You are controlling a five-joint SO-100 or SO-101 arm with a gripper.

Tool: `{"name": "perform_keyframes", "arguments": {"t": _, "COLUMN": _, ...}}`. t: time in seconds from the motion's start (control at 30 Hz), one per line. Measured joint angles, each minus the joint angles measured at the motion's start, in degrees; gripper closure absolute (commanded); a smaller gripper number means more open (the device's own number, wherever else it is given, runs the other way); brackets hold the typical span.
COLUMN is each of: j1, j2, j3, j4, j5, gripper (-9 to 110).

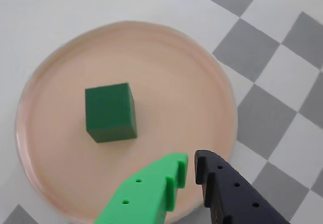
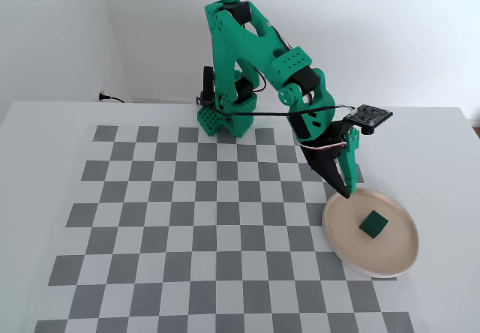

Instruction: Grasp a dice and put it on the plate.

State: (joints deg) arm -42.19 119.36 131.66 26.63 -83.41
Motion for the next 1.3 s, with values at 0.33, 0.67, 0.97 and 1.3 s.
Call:
{"name": "perform_keyframes", "arguments": {"t": 0.33, "j1": 7.2, "j2": 22.3, "j3": 12.0, "j4": 4.3, "j5": -0.2, "gripper": 106}}
{"name": "perform_keyframes", "arguments": {"t": 0.67, "j1": 14.2, "j2": 40.9, "j3": 20.5, "j4": 9.2, "j5": 2.9, "gripper": 106}}
{"name": "perform_keyframes", "arguments": {"t": 0.97, "j1": 20.9, "j2": 49.1, "j3": 23.8, "j4": 11.6, "j5": 11.4, "gripper": 106}}
{"name": "perform_keyframes", "arguments": {"t": 1.3, "j1": 25.0, "j2": 61.1, "j3": 29.2, "j4": 17.1, "j5": 17.1, "gripper": 106}}
